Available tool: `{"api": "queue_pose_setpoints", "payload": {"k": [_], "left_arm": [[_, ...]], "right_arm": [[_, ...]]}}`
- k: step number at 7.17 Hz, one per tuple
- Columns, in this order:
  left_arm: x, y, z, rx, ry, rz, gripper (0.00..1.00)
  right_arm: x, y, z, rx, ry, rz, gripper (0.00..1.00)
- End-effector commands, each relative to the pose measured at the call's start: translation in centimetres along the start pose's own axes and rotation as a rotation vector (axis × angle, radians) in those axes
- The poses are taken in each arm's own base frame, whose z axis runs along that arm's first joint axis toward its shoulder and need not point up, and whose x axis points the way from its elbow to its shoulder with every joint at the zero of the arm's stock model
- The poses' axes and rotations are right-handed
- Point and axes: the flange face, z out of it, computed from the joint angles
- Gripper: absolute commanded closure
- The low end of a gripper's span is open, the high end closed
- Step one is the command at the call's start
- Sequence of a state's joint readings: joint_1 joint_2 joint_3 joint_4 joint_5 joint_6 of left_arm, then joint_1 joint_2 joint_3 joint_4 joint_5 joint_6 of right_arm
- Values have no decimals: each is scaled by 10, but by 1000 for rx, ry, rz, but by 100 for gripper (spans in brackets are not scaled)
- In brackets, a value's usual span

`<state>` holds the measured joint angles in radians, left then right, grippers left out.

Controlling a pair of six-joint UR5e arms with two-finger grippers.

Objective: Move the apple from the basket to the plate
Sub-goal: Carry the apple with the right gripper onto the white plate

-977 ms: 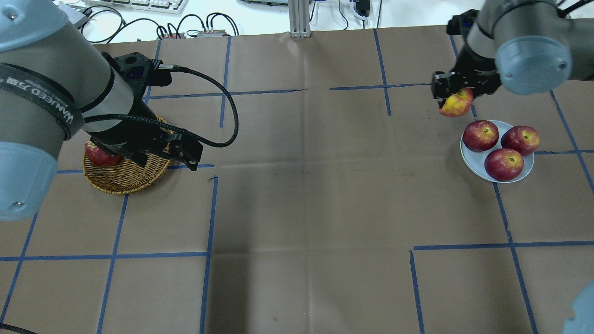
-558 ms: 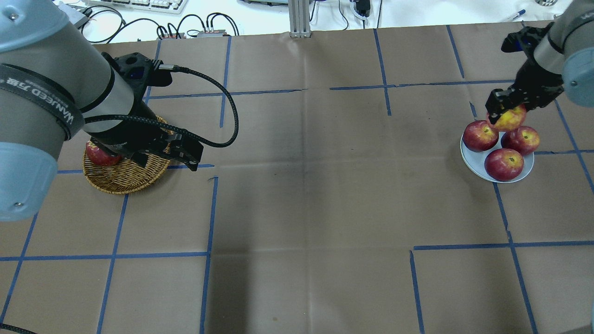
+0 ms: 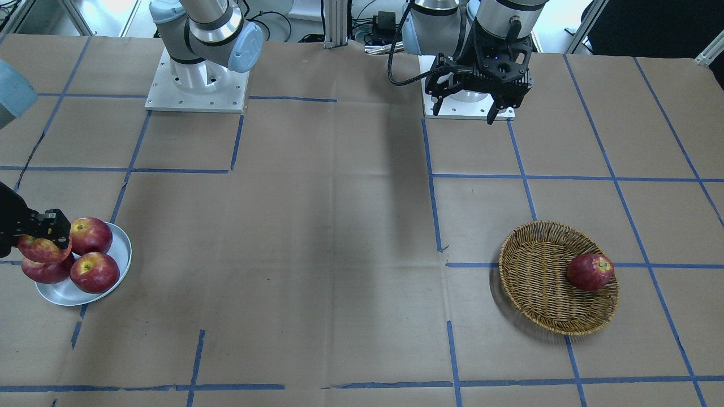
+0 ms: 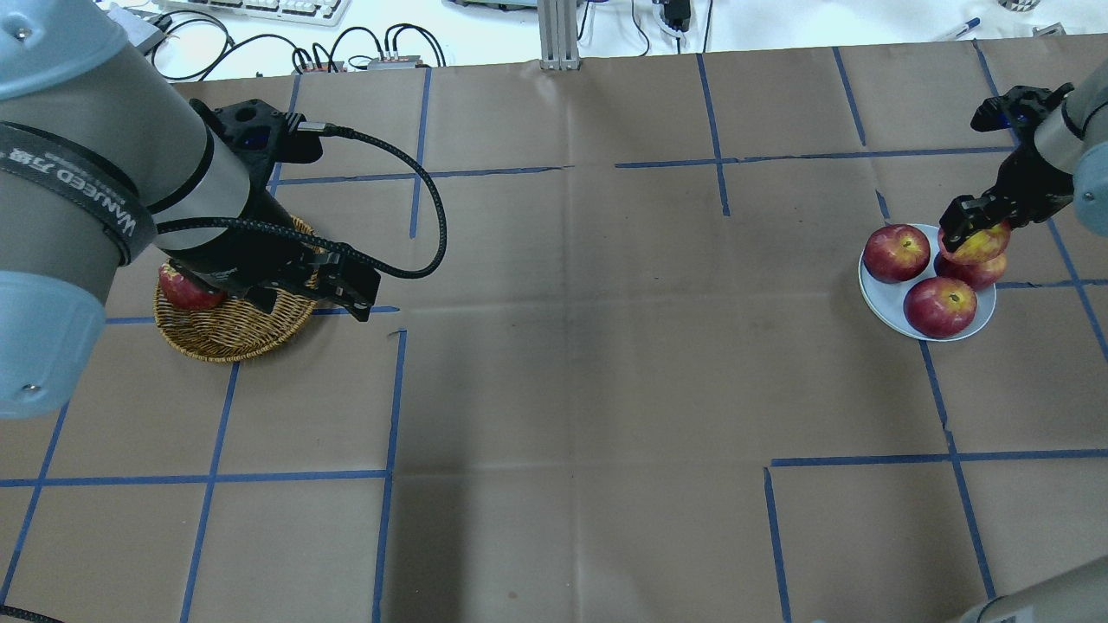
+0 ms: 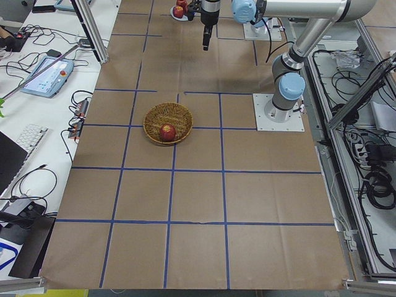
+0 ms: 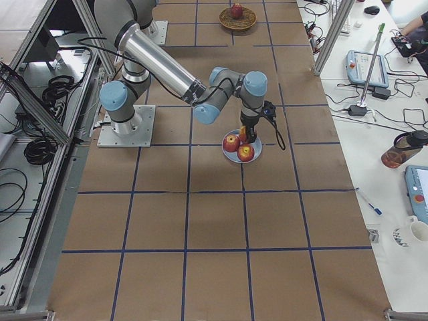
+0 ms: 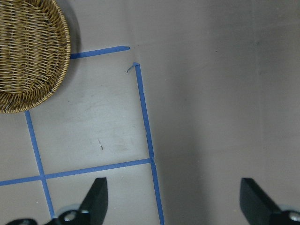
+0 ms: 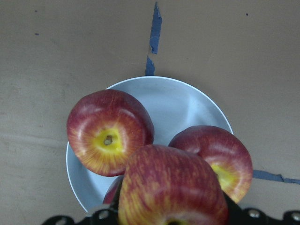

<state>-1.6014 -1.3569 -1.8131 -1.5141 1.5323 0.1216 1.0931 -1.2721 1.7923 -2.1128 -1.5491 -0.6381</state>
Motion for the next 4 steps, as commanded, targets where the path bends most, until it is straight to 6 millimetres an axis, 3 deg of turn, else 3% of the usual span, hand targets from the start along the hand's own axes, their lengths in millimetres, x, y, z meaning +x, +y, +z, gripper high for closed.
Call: {"api": "queue_pose_setpoints", "payload": {"k": [1,2,3,4], "left_arm": [[0,0,0,-1,0,1,1],[-1,0,0,-2,0,0,1],[0,0,0,-2,2,-2,1],[0,0,0,-1,1,-2,1]], "right_arm": [[-1,-3,13,-16,-12,-6,45],[-1,-3,14,-19,-14,-6,43],[-1,-3,18,-25,-18,-6,0],[0,-3,18,-29,-16,-3,0]]}}
